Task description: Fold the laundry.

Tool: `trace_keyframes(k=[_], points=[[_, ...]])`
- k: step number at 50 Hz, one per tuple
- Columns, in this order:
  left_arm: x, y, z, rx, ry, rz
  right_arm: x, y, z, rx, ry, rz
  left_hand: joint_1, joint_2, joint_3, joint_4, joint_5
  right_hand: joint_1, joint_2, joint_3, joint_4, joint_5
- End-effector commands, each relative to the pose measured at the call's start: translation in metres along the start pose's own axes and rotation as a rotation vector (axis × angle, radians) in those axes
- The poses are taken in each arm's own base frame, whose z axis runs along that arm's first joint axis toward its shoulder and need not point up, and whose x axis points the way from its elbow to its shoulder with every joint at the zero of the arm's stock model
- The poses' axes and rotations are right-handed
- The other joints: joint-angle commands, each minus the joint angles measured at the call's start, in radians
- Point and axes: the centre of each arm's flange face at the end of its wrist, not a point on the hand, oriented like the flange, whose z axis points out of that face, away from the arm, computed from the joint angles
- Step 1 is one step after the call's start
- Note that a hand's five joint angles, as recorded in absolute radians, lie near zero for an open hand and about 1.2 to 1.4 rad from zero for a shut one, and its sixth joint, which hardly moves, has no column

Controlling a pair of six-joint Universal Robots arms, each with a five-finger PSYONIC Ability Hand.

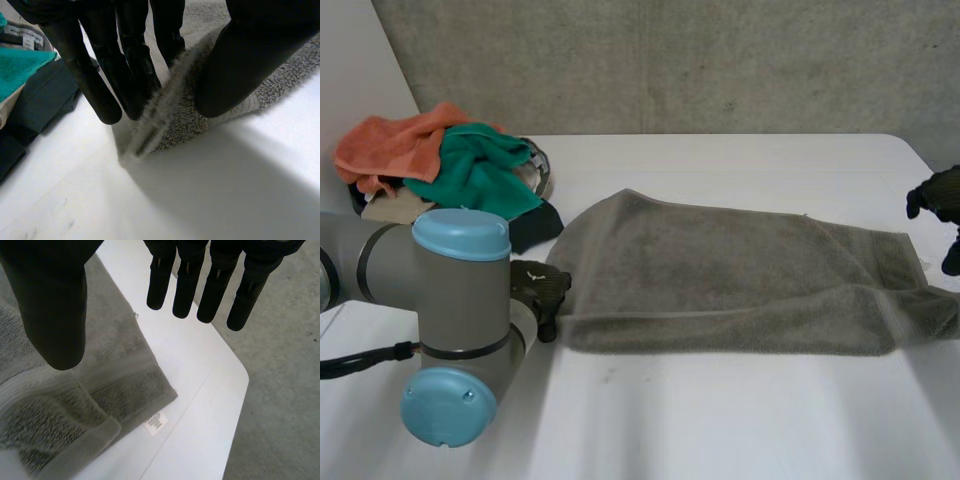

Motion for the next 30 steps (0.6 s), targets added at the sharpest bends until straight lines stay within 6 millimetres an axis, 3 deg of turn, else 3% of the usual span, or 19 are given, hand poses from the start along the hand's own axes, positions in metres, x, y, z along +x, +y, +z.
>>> trace_keyframes(k=[1, 5, 13, 30], points=[[-0.009, -0.023, -0.011, 0.096, -0.045, 0.002, -0.005, 0.003, 0.022, -0.094, -0.125, 0.045, 0.227, 0.209, 0.215, 0.208, 0.236, -0.05, -0.024, -0.033, -0.034, -0.001], [-0.011, -0.034, -0.017, 0.156, -0.061, 0.038, -0.01, 0.011, 0.033, -0.179, -0.22, 0.064, 0.227, 0.209, 0.215, 0.208, 0.236, -0.126, -0.101, -0.11, -0.11, -0.078], [-0.012, -0.042, -0.022, 0.202, -0.063, 0.085, -0.008, 0.026, 0.06, -0.27, -0.213, 0.071, 0.227, 0.209, 0.215, 0.208, 0.236, -0.17, -0.145, -0.154, -0.154, -0.122], [-0.021, -0.06, -0.009, 0.278, -0.056, 0.115, -0.045, 0.038, 0.069, -0.35, -0.287, 0.035, 0.227, 0.209, 0.215, 0.208, 0.236, -0.118, -0.092, -0.101, -0.102, -0.069]])
